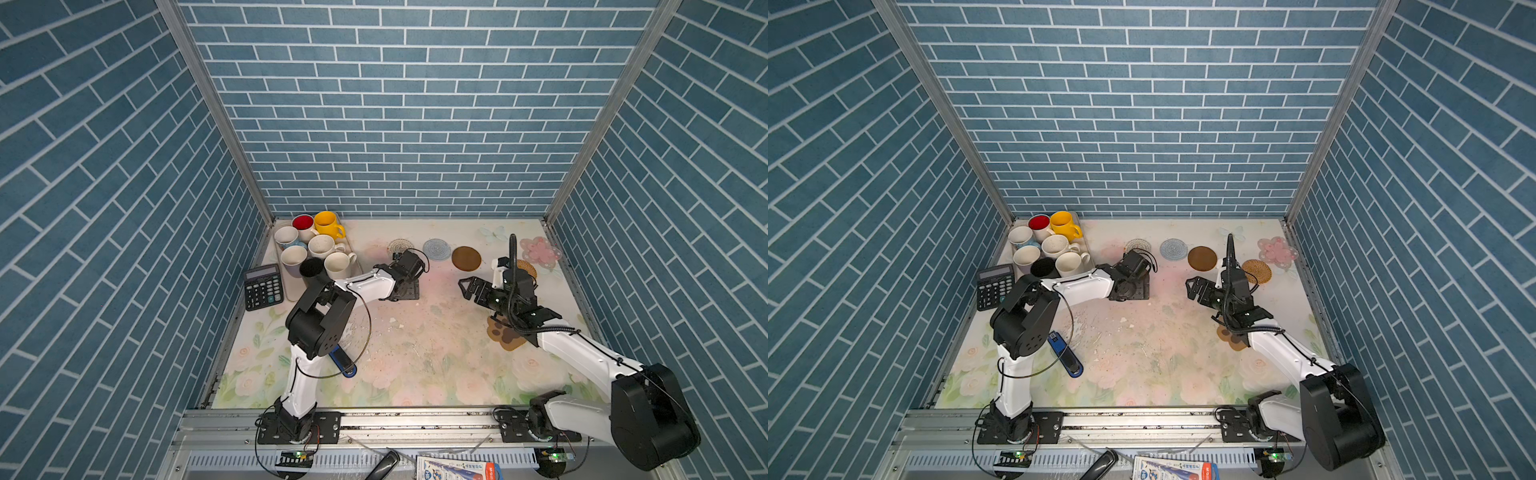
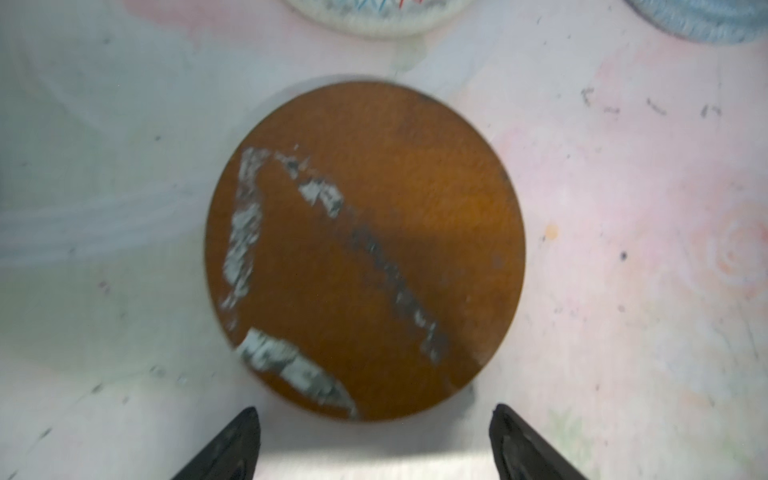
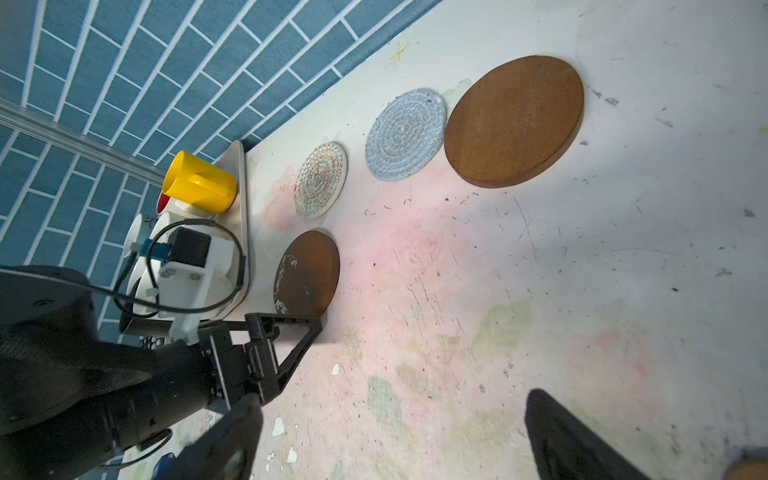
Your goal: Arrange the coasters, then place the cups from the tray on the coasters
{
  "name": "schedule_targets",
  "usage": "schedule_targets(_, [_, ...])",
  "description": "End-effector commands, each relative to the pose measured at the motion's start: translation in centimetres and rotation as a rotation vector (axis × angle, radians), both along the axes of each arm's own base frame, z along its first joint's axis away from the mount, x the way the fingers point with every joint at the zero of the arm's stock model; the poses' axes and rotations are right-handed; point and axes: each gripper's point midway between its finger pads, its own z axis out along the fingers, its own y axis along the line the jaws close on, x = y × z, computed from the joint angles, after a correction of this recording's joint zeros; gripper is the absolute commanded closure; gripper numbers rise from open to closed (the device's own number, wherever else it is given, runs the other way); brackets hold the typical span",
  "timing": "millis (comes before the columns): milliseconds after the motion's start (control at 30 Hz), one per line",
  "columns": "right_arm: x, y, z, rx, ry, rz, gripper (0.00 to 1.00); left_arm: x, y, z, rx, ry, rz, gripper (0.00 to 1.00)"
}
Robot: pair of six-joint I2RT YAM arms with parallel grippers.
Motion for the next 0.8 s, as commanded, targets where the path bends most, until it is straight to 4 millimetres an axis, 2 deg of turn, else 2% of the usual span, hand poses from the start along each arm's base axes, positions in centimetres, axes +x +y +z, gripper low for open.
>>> schedule_targets(0, [-0.1,-0.5,0.2,-0.033,0.002,-0.005,0.01,-0.7,0.9,3.4,-0.019,-0.041,-0.013,0.09])
schedule_targets(200, [-1.8,-2.5,0.8,-0.123,0.051,-0.044,0.02,-2.8,2.5,7.7,-0.068,-0.118,-0.02,0.01])
schedule_targets(400, [-3.3,-4.8,1.6,-0.221,0.117,-0.109,0.02,-6.2,5.3,9.9,-0.109,-0.175,-0.002,0.01])
schedule_targets(567, [-3.6,-6.1,2.0,-0.296,0.163,-0.148,0.02,-8.7,7.2,10.4,-0.135,-0.191,0.016,0.01])
schedule_targets(667, [-2.8,-6.3,2.3,-0.32,0.164,-0.167,0.02,-9.6,8.3,10.4,-0.124,-0.203,0.023,0.01])
schedule_targets(767, [-1.4,-6.0,2.4,-0.344,0.169,-0.165,0.02,-9.7,8.9,10.4,-0.113,-0.217,0.027,0.01])
